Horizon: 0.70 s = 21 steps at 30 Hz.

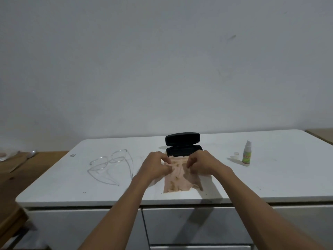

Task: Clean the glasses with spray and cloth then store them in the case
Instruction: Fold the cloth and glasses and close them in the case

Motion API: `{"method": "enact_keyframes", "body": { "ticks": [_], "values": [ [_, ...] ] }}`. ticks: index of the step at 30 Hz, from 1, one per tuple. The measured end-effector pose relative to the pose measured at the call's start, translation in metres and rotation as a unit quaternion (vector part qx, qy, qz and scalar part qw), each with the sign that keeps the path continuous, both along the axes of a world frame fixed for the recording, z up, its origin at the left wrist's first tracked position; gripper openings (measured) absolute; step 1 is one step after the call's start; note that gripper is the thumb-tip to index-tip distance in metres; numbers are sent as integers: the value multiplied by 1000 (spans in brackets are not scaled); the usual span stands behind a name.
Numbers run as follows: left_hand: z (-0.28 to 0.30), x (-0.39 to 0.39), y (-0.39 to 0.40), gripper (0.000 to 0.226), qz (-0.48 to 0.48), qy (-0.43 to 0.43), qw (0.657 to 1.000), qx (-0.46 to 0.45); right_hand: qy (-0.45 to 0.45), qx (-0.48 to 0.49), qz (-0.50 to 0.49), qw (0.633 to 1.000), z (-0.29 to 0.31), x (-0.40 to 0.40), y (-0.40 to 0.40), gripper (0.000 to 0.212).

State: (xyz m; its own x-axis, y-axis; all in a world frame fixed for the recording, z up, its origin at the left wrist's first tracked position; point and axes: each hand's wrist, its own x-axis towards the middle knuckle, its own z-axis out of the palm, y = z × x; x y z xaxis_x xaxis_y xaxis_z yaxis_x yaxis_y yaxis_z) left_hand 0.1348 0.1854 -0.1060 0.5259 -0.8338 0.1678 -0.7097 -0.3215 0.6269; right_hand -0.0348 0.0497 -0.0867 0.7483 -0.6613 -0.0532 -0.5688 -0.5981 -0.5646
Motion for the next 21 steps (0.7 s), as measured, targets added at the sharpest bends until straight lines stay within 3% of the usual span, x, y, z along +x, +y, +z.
{"method": "enact_keyframes", "body": {
  "ticks": [4, 12, 19, 21],
  "values": [
    [-1, -8, 19, 35, -31, -43, 997, 57, 29, -5, 33, 999, 5, -16, 10, 24],
    [3, -22, 46, 50, -43, -101, 989, 96, 102, -20, 59, 993, 8, -37, 26, 57],
    [14, -31, 55, 67, -60, -110, 982, 140, 58, -33, 46, 997, 11, -38, 26, 55],
    [15, -31, 56, 69, -63, -104, 981, 153, 90, -44, 56, 993, 11, -37, 27, 55]
  ]
}}
